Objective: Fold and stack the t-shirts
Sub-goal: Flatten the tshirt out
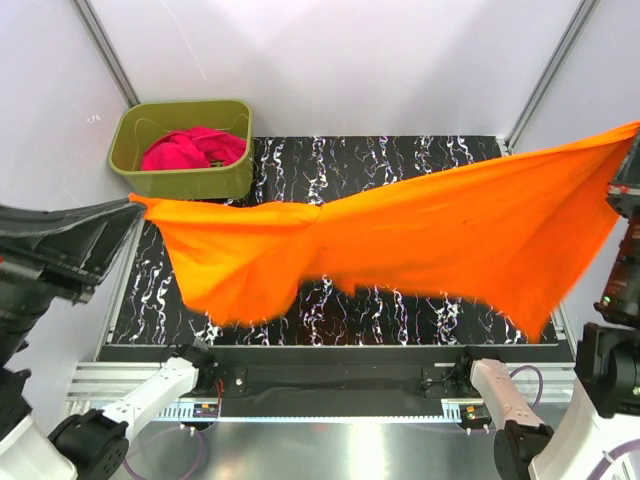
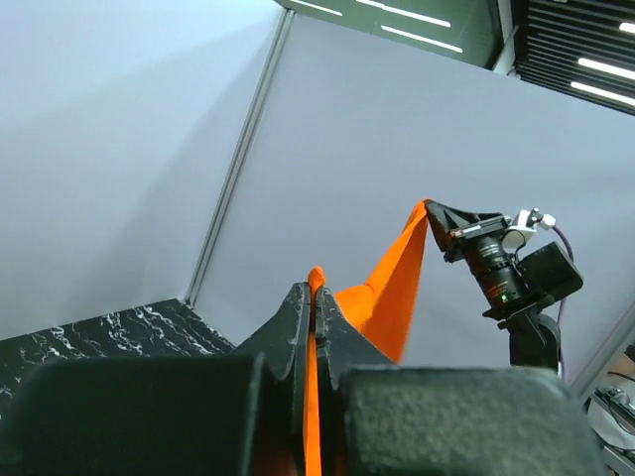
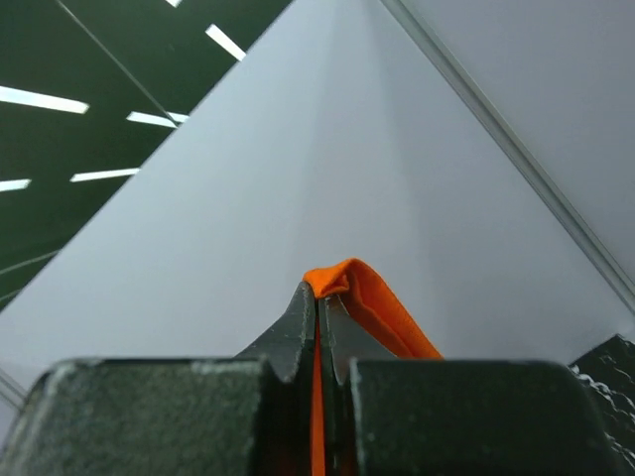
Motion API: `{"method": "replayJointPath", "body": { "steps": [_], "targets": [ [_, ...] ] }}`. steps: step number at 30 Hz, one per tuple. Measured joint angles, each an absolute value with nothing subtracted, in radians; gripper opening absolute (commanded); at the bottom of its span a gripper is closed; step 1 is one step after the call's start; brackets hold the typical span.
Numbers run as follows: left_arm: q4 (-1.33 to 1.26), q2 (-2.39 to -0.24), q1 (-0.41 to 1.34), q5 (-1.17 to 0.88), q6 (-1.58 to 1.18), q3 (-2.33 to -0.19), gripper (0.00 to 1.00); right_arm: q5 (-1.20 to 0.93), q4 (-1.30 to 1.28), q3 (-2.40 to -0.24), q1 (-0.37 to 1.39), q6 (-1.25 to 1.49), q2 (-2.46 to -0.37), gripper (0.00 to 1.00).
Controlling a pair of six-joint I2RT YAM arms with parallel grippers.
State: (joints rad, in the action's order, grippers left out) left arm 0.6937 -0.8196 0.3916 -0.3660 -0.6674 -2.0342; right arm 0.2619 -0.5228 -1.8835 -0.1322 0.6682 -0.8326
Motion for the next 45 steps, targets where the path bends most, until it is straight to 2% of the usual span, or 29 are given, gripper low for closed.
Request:
{"method": "replayJointPath", "body": {
  "steps": [4,10,16,20,25,30,37,45],
  "targets": [
    [0.685,-0.853,0.392,-0.354,-0.653,-1.987,0.00,0.268,-0.521,-1.806,-0.132,0.645,-0.847,0.00],
    [0.625,-1.034,0.392,-0.276,-0.545,-1.775,0.00,0.274,-0.492,-1.593,-0.132,0.607,-0.905,0.00],
    [0.475,-1.410,0.387,-0.201,-0.397,-1.599,0.00,0.296,-0.358,-1.230,-0.132,0.586,-1.011,0.00],
    [0.380,-1.651,0.379,-0.137,-0.310,-1.556,0.00,0.303,-0.233,-1.094,-0.132,0.577,-1.222,0.00],
    [0.306,-1.899,0.356,-0.115,-0.242,-1.645,0.00,0.297,-0.044,-1.106,-0.132,0.558,-1.568,0.00],
    [0.260,-2.048,0.351,-0.115,-0.220,-1.789,0.00,0.279,0.019,-1.192,-0.132,0.551,-1.757,0.00],
    [0.233,-2.059,0.351,-0.097,-0.218,-1.819,0.00,0.240,0.039,-1.327,-0.132,0.550,-1.876,0.00],
    [0.239,-2.059,0.350,-0.096,-0.267,-1.819,0.00,0.224,-0.019,-1.415,-0.147,0.535,-1.894,0.00]
  ]
}}
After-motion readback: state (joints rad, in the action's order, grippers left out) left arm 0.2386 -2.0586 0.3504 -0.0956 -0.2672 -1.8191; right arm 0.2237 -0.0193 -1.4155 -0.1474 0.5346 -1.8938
